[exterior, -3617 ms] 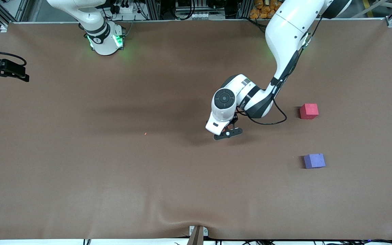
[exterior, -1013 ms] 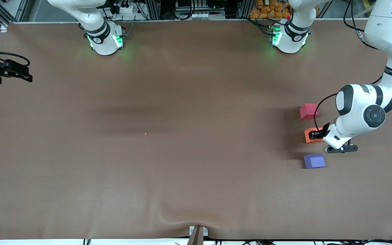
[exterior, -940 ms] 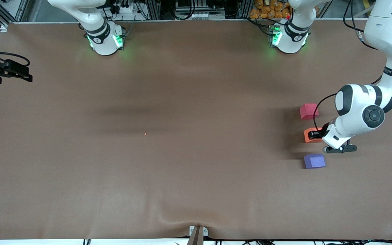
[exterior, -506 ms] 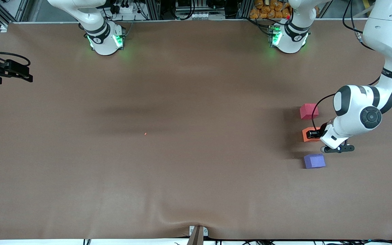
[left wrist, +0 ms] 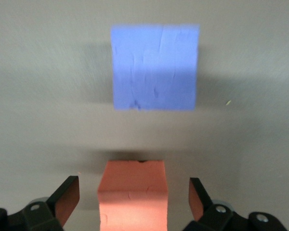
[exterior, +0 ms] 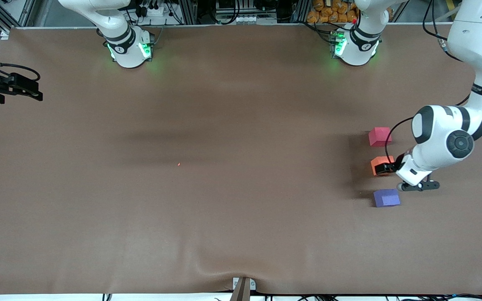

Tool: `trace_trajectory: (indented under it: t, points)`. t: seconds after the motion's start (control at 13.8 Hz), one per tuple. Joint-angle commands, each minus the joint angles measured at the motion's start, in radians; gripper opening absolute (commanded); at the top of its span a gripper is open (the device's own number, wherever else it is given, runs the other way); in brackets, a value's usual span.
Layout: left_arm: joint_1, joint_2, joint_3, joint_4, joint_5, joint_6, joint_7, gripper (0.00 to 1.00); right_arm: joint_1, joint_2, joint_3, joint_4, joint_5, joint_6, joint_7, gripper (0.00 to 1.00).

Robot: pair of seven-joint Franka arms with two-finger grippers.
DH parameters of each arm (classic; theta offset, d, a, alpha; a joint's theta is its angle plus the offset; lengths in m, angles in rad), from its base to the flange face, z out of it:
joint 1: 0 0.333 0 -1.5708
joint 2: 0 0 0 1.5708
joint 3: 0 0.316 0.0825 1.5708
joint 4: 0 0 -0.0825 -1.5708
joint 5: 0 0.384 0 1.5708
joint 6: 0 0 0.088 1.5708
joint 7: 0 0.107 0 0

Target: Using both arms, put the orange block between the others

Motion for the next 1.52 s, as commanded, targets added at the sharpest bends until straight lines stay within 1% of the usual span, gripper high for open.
trace_trajectory:
  t: [0.0,0.14,0.22,0.29,0.51,0.58,0.65,0.8,1.01,1.16,1.23,1.3,1.37,1.45]
  points:
    - [0.001,-0.087,-0.031,0.069,0.006,-0.143,-0.008,1.0,0.005,0.009,0.0,0.02,0.0,-0.01,0.015,1.0]
    - [0.001,-0.161,-0.054,0.115,0.006,-0.216,-0.01,1.0,0.005,0.009,0.0,0.022,0.001,-0.01,0.015,1.0]
    - [0.001,-0.19,-0.06,0.152,0.006,-0.274,-0.01,1.0,0.005,0.009,0.0,0.022,0.001,-0.01,0.015,1.0]
    - [0.001,-0.204,-0.062,0.211,0.006,-0.34,-0.004,1.0,0.005,0.009,0.0,0.022,0.001,-0.01,0.016,1.0]
    - [0.0,-0.235,-0.073,0.43,-0.003,-0.602,0.012,1.0,0.005,0.009,0.0,0.022,0.001,-0.009,0.021,1.0]
    - [0.001,-0.241,-0.091,0.487,-0.044,-0.669,0.006,1.0,0.005,0.009,0.0,0.022,0.001,-0.009,0.021,1.0]
    - [0.001,-0.258,-0.094,0.523,-0.067,-0.731,-0.004,1.0,0.005,0.009,0.0,0.024,0.001,-0.01,0.021,1.0]
    - [0.008,-0.331,-0.09,0.531,-0.07,-0.776,0.004,1.0,0.007,0.009,0.0,0.022,0.001,-0.012,0.021,1.0]
    - [0.008,-0.407,-0.09,0.531,-0.072,-0.855,0.007,1.0,0.002,0.007,0.0,0.022,0.001,-0.018,0.021,1.0]
    - [0.006,-0.425,-0.076,0.531,-0.093,-0.889,0.015,1.0,0.004,0.007,0.0,0.024,0.001,-0.018,0.021,1.0]
    - [-0.006,-0.462,-0.044,0.514,-0.13,-0.891,0.015,1.0,0.004,0.007,0.001,0.024,0.001,-0.018,0.021,1.0]
    - [-0.041,-0.476,-0.006,0.491,-0.15,-0.891,0.015,1.0,0.005,0.006,0.001,0.022,0.001,-0.019,0.021,1.0]
    - [-0.096,-0.49,0.066,0.48,-0.155,-0.894,0.016,1.0,0.008,0.006,0.001,0.024,0.001,-0.019,0.021,1.0]
    - [-0.154,-0.509,0.12,0.46,-0.155,-0.911,0.022,1.0,0.008,0.006,0.001,0.024,0.001,-0.019,0.021,1.0]
